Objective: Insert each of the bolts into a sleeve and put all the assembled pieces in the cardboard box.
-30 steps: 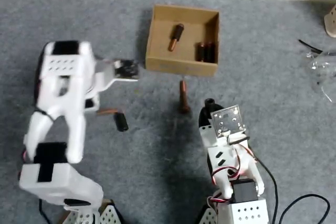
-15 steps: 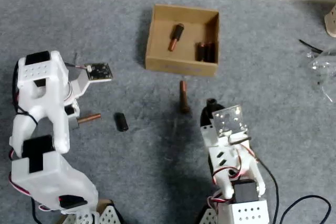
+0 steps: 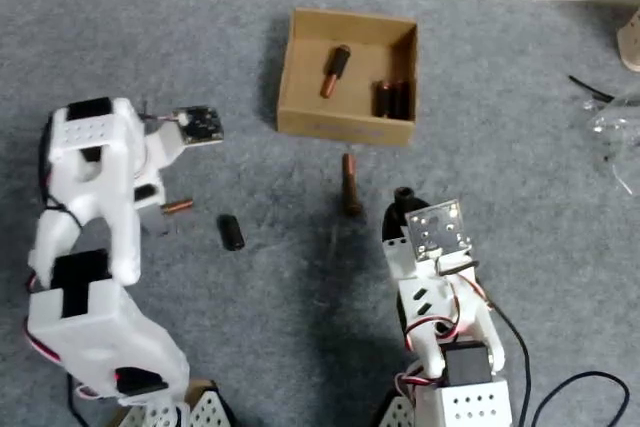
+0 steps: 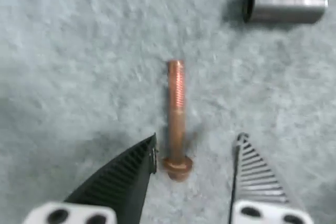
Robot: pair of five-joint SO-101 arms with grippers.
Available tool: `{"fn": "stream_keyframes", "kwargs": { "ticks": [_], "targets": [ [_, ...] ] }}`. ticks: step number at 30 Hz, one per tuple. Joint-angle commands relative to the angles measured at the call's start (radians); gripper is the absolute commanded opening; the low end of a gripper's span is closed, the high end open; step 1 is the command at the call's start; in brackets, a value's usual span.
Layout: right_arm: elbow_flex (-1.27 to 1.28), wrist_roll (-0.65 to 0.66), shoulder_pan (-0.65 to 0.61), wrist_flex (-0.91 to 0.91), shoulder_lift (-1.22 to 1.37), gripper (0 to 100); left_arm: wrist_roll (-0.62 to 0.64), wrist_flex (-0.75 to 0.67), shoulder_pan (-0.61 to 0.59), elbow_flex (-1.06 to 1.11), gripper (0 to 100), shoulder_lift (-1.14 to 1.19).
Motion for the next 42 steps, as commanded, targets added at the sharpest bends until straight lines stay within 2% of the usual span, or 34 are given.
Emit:
{"fn": "stream_keyframes", "kwargs": {
  "ticks": [1,4,9,11,12,14,19,21,31,35,42],
  "targets": [
    [0.122,0.012,0.013,-0.041,-0.013,0.5,0.29,0.025,0.073,-0.153,22,-0.019],
    [0.122,0.012,0.013,-0.041,-0.013,0.5,0.732,0.072,0.082,-0.24,22,-0.013],
    [0.122,0.012,0.013,-0.041,-0.013,0.5,1.504,0.149,-0.018,-0.265,22,-0.01],
    [0.122,0.012,0.013,-0.041,-0.013,0.5,1.731,0.153,-0.031,-0.262,22,-0.007],
    [0.122,0.012,0.013,-0.041,-0.013,0.5,1.797,0.157,-0.03,-0.262,22,-0.002],
    [0.122,0.012,0.013,-0.041,-0.013,0.5,1.858,0.155,-0.012,-0.263,22,0.015],
    [0.122,0.012,0.013,-0.041,-0.013,0.5,1.866,0.158,0.042,-0.262,22,0.111],
    [0.122,0.012,0.013,-0.041,-0.013,0.5,1.907,0.158,0.042,-0.263,22,0.159],
    [0.122,0.012,0.013,-0.041,-0.013,0.5,2.108,0.201,0.031,-0.274,22,0.311],
    [0.122,0.012,0.013,-0.041,-0.013,0.5,2.271,0.199,0.007,-0.272,22,0.315],
    [0.122,0.012,0.013,-0.041,-0.013,0.5,2.32,0.199,-0.036,-0.268,22,0.315]
  ]
}}
